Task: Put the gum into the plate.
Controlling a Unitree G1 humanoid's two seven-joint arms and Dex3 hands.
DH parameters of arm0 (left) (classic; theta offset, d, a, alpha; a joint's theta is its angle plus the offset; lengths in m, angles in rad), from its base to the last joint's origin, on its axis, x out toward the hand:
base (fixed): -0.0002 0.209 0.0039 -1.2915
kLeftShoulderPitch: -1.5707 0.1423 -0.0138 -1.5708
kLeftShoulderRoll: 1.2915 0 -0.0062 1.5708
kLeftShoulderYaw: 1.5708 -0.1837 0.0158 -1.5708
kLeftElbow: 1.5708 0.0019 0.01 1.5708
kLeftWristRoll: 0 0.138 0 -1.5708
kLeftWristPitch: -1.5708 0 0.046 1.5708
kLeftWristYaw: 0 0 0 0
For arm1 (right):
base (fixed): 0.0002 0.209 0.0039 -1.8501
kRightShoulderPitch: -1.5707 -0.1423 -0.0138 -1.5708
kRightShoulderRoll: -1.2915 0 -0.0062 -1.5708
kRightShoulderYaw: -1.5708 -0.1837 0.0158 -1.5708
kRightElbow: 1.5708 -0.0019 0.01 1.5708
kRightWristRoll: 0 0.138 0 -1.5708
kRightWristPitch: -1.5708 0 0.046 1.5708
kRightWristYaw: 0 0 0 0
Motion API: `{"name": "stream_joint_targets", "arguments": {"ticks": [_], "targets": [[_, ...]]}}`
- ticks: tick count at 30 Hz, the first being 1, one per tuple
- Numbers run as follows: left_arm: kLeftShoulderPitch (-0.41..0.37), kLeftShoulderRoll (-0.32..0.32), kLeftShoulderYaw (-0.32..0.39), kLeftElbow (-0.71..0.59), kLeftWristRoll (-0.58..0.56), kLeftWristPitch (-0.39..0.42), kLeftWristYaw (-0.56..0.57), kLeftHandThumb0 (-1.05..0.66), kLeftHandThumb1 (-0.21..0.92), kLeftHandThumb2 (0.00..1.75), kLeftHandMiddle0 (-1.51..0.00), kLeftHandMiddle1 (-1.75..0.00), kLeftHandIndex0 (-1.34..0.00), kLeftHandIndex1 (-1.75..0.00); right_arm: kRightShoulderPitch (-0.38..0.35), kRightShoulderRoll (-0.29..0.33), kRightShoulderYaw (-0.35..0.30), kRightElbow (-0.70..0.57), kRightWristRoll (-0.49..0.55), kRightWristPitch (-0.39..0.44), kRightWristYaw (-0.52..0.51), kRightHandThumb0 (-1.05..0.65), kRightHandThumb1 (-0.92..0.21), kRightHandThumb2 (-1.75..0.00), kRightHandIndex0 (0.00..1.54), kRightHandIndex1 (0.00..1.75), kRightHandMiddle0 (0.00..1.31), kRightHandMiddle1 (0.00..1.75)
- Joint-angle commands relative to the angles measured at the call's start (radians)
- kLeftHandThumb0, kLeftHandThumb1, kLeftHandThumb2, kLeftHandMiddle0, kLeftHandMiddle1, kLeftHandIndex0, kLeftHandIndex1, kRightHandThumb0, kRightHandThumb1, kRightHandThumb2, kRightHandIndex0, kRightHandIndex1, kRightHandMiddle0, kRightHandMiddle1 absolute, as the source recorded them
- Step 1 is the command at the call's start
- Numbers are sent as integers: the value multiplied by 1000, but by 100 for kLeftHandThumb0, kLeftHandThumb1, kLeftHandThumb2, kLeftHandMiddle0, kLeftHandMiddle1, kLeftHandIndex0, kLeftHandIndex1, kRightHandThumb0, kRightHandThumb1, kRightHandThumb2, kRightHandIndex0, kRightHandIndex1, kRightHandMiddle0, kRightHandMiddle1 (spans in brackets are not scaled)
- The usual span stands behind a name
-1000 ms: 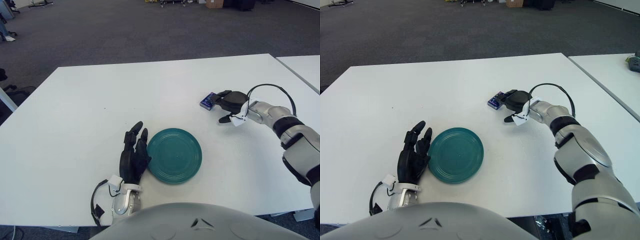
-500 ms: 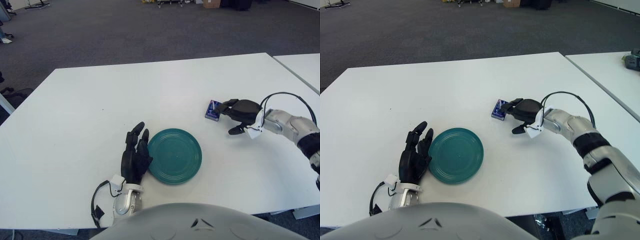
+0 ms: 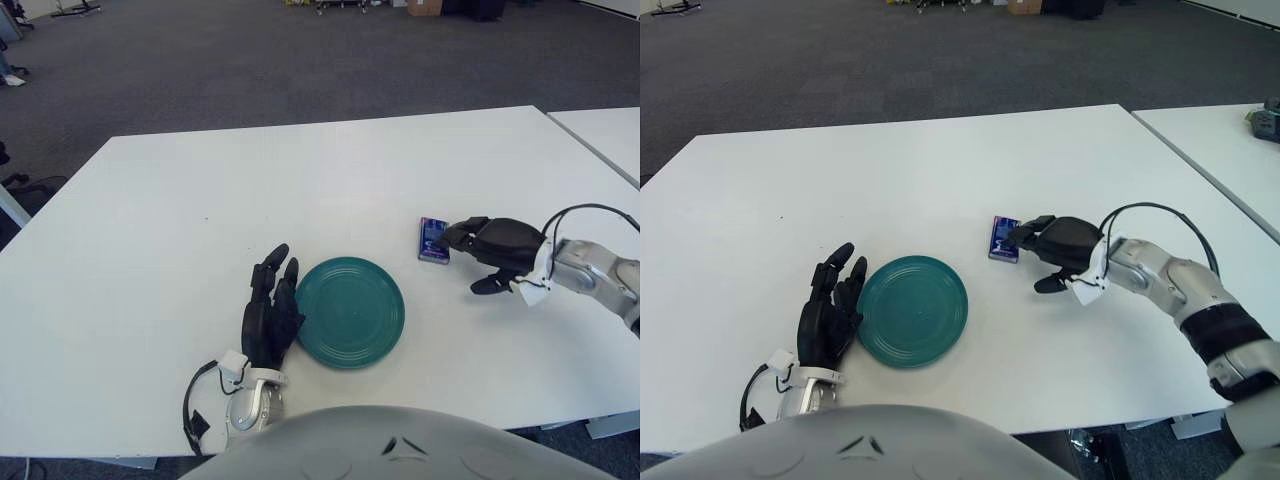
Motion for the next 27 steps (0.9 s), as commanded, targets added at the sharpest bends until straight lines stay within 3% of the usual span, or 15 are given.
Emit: {"name": "stream_joint_targets", "arguments": {"ticks": [1, 12, 27], "targets": [[-9, -33, 5, 37, -12, 30, -3, -87, 92, 81, -37, -2, 0, -91, 43, -16, -42, -59, 19, -9, 28, -99, -92, -91, 34, 2, 0, 71], [-14, -25, 6, 30, -4, 37, -2, -86, 92, 81, -37, -1, 0, -90, 138, -21, -129, -121, 15, -40, 30, -96, -92, -90, 36, 2, 0, 67], [-15, -24, 13, 20, 3, 54, 5, -86, 92, 83, -37, -1, 0, -91, 183, 10, -181, -145, 23, -53, 47, -93, -92, -84, 36, 1, 0, 71]]}}
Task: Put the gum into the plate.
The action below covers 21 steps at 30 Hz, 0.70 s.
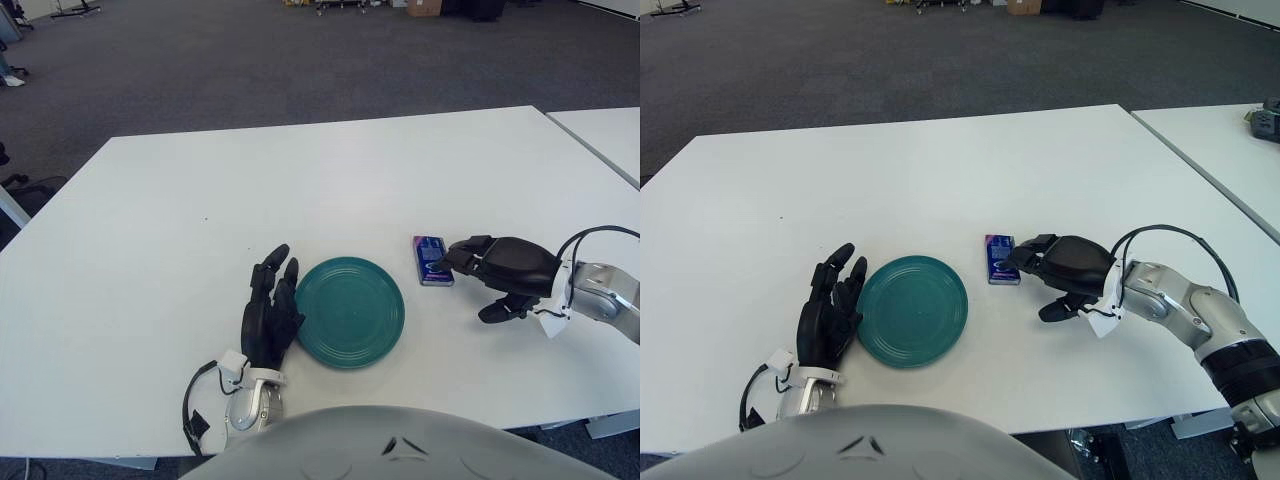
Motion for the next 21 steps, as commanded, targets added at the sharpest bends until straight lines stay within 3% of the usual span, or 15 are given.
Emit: {"name": "stream_joint_targets", "arguments": {"ticks": [1, 13, 21], "targets": [[-15, -25, 10, 25, -6, 44, 5, -85, 92, 82, -37, -1, 0, -91, 1, 10, -19, -16, 11, 3, 14, -93, -92, -85, 36, 1, 0, 70], [-20, -19, 23, 26, -28, 46, -14, -85, 92, 83, -38, -1, 0, -91, 0, 30, -59, -45, 34, 3, 17, -93, -92, -84, 38, 2, 0, 73], [-17, -20, 27, 25, 7, 41, 4, -84, 92, 87, -36, 0, 0, -87, -44, 64, -121, -97, 94, 13, 13, -94, -92, -86, 42, 3, 0, 78]]}}
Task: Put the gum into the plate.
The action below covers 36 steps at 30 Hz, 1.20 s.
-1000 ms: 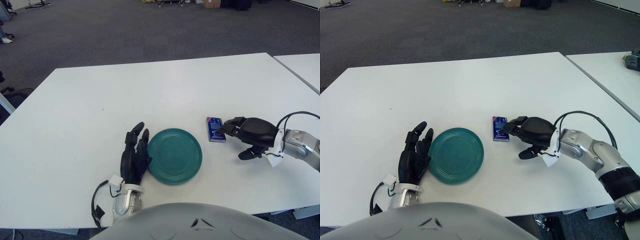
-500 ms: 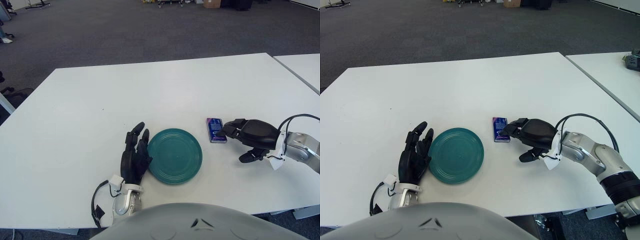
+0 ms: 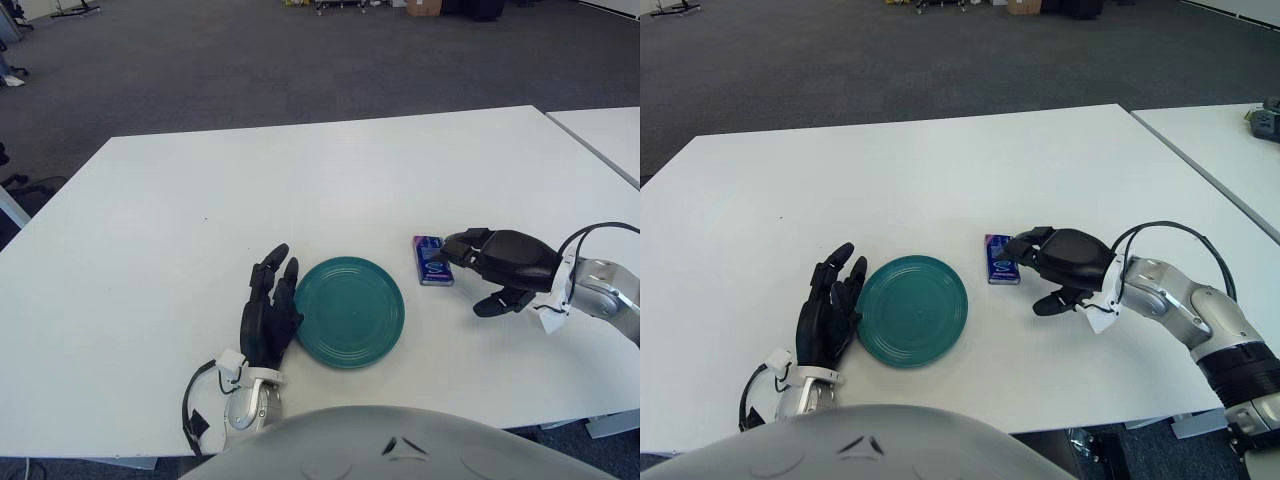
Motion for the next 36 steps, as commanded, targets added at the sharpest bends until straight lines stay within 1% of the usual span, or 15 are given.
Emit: {"name": "stream_joint_targets", "arguments": {"ticks": [1, 3, 6, 9, 15, 20, 23, 25, 28, 31, 34, 36], "targets": [[-16, -22, 14, 29, 7, 32, 16, -83, 92, 87, -36, 0, 0, -87, -31, 18, -41, -30, 32, 6, -7, -95, -92, -87, 43, 3, 0, 80], [-17, -23, 19, 29, 1, 33, 13, -84, 92, 88, -36, -1, 0, -87, -30, 29, -56, -37, 43, 8, -14, -97, -92, -88, 44, 3, 0, 81], [-21, -22, 28, 34, -20, 36, 3, -84, 92, 87, -37, -1, 0, -88, -32, 53, -77, -56, 79, 36, -5, -98, -92, -89, 45, 3, 0, 83], [-29, -19, 37, 43, -38, 40, -8, -86, 92, 87, -36, 0, 0, -89, -36, 80, -93, -78, 96, 75, 3, -96, -92, -83, 41, 1, 0, 85], [-41, -12, 53, 59, -67, 51, -28, -88, 92, 87, -36, 0, 0, -90, -63, 141, -103, -126, 86, 164, 13, -92, -92, -72, 36, 0, 0, 86], [-38, -9, 46, 51, -48, 52, -23, -90, 92, 88, -36, 0, 0, -88, -95, 202, -78, -177, 29, 257, 32, -91, -92, -66, 31, 0, 0, 80], [-30, -8, 39, 37, -42, 57, -21, -90, 92, 88, -35, 0, 0, -85, -96, 222, -65, -202, 2, 299, 54, -93, -92, -68, 27, 0, 0, 73], [-30, -6, 40, 36, -46, 61, -25, -90, 92, 88, -35, 0, 0, -84, -93, 246, -37, -205, -41, 330, 61, -95, -92, -70, 24, 0, 0, 69], [-27, -5, 40, 32, -51, 65, -29, -89, 92, 89, -35, 0, 0, -83, -76, 272, -8, -201, -95, 354, 46, -97, -92, -73, 21, 0, 0, 64], [-24, -4, 39, 30, -58, 67, -38, -89, 92, 89, -35, 0, 0, -82, -44, 316, 38, -201, -176, 401, 23, -100, -92, -75, 18, 0, 0, 57], [-25, -4, 38, 31, -55, 64, -41, -89, 92, 89, -34, 0, 0, -81, -32, 337, 55, -203, -209, 430, 16, -102, -92, -77, 16, 0, 0, 50], [-23, -3, 37, 26, -55, 64, -43, -89, 92, 89, -34, 0, 0, -81, 7, 365, 69, -218, -243, 465, 1, -102, -92, -77, 15, 0, 0, 47]]}}
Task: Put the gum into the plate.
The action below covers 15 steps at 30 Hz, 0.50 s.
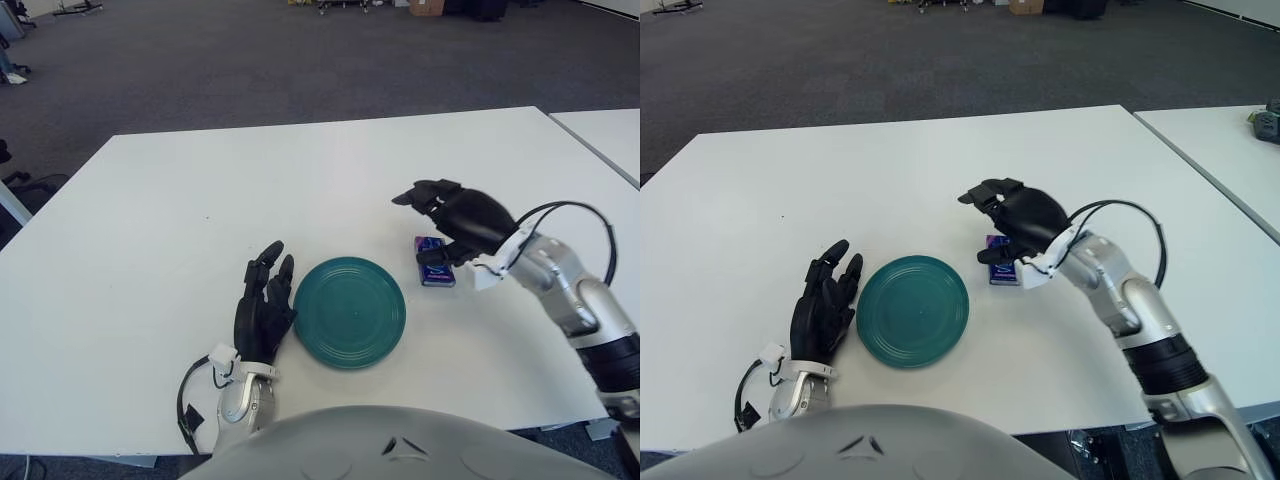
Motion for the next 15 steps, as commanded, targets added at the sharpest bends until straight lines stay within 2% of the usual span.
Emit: {"name": "stream_joint_targets", "arguments": {"ticks": [1, 6, 11, 15], "targets": [[6, -17, 3, 20, -2, 34, -4, -89, 92, 89, -34, 0, 0, -81, 48, 38, 19, -26, -57, 54, -32, -103, -92, -78, 14, 0, 0, 42], [6, -12, 7, 13, -23, 46, -21, -89, 92, 91, -34, 0, 0, -80, 140, 80, 29, -88, -126, 155, -21, -105, -92, -80, 11, 0, 0, 33], [6, -5, 14, 9, -36, 55, -38, -91, 92, 91, -34, 0, 0, -77, 178, 118, 44, -127, -204, 261, 16, -105, -92, -80, 10, 0, 0, 29], [6, -6, 20, 7, -40, 61, -43, -93, 92, 91, -35, -1, 0, -78, 194, 142, 56, -132, -245, 315, 22, -105, -92, -78, 9, 0, 0, 28]]}}
